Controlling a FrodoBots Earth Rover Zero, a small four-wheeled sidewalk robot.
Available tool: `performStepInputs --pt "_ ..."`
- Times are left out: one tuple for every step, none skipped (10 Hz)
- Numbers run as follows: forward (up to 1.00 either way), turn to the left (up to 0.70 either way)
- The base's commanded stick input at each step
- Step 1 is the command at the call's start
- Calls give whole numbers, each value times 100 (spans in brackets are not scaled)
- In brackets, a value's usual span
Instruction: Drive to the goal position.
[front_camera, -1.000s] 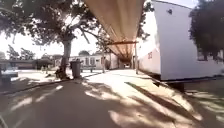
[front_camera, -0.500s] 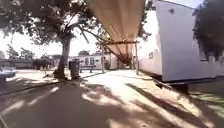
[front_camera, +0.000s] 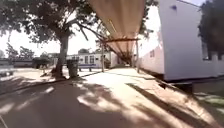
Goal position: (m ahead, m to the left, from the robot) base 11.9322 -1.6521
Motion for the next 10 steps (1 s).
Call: performStepInputs --pt "50 0" --pt "50 0" --pt "50 0" --pt "50 0" --pt "50 0" --pt "50 0" --pt "50 0" --pt "50 0" --pt "50 0" --pt "50 0"
